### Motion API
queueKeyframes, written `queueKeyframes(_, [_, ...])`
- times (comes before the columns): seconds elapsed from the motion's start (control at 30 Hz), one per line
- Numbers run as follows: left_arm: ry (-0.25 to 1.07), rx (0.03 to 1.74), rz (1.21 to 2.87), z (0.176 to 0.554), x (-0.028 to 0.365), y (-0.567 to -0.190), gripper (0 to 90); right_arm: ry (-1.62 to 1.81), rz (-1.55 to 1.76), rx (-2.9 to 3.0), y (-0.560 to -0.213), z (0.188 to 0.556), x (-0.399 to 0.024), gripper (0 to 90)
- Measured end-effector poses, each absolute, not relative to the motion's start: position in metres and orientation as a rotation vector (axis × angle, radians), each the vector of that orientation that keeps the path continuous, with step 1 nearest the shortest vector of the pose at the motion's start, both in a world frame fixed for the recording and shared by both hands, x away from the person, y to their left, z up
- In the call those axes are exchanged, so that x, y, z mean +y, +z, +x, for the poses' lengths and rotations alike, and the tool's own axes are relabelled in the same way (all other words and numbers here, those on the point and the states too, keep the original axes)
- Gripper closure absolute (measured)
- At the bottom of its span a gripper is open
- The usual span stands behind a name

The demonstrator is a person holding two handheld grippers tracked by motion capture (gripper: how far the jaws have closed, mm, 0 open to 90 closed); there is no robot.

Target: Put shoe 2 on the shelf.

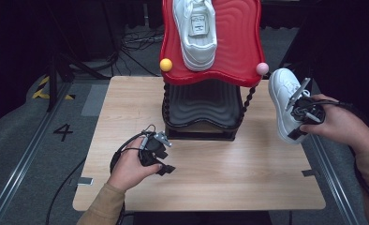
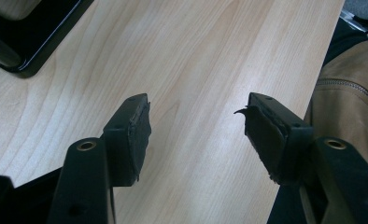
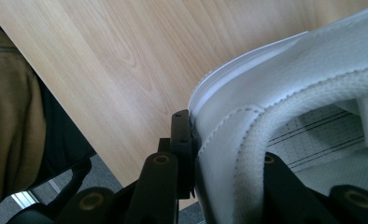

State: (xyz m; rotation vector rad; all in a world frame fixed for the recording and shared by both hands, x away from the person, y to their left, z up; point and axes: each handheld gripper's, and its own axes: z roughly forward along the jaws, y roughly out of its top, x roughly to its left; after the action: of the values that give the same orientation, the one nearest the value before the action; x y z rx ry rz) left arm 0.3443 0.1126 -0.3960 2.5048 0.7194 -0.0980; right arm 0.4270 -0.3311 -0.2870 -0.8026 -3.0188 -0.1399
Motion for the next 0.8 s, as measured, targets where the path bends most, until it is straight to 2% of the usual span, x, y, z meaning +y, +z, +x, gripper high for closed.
queueKeyframes(0.53, [-0.098, 0.756, 2.485, 0.342, 0.123, -0.398, 41.1, -0.154, -0.808, -3.067, -0.231, 0.435, -0.316, 79.2])
queueKeyframes(0.8, [-0.105, 0.748, 2.478, 0.344, 0.121, -0.398, 41.1, -0.177, -0.817, -3.111, -0.192, 0.437, -0.305, 79.2])
